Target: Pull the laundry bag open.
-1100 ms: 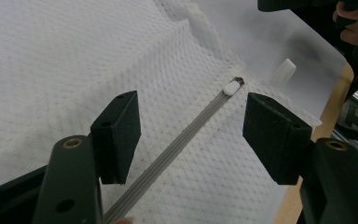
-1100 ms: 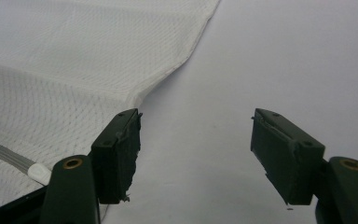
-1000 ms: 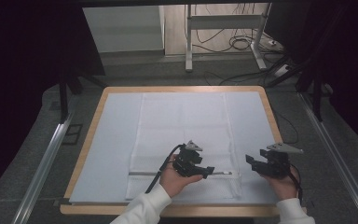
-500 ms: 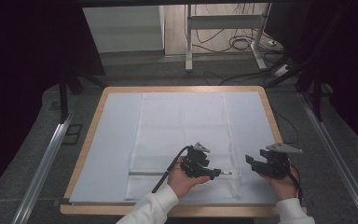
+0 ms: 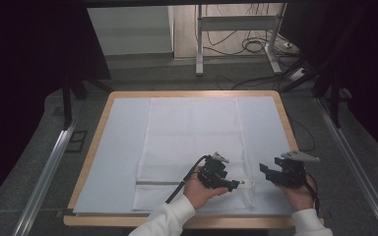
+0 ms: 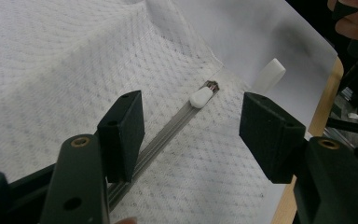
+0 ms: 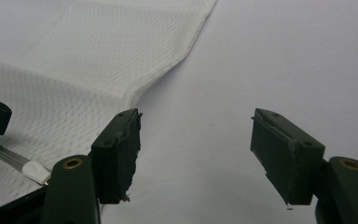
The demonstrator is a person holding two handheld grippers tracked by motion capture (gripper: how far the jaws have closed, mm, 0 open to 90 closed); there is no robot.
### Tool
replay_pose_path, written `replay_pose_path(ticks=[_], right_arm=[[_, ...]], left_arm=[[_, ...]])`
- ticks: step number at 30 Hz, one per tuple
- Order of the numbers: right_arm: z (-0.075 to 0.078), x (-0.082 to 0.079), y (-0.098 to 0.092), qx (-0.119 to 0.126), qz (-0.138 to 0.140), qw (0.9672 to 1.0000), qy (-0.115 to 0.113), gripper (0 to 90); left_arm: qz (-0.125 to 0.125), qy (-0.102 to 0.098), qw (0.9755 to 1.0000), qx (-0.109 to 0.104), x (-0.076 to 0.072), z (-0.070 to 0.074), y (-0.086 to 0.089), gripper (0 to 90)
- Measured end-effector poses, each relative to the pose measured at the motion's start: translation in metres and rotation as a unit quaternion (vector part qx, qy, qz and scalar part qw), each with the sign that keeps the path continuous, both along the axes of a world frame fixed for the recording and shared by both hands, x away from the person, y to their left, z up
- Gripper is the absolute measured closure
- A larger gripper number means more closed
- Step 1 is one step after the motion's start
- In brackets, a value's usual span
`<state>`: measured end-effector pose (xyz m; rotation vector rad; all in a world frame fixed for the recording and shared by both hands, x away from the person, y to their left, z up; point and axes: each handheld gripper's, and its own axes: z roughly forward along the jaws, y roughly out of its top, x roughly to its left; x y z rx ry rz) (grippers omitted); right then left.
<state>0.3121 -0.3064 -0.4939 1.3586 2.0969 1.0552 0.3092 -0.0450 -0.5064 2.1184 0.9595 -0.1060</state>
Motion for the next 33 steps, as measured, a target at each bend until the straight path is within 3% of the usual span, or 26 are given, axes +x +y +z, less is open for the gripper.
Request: replay_pose_path(ticks=[16,22,33], right_arm=[[0.0,0.0,0.0,-0.003,0.0,1.0,-0.001,32.4],[0.0,0.0,0.0,-0.004,0.0,1.0,-0.001,32.4],[0.0,0.0,0.0,-0.004,0.0,1.0,-0.001,32.4]], left_arm=[[-0.004,0.01,0.9999,0.006,0.004,-0.006,-0.012,42.7],[-0.003,0.014,0.9999,-0.003,0.006,-0.007,-0.014,48.1],[-0.008,0.022,0.9997,0.003,0.006,-0.01,-0.017,51.5]])
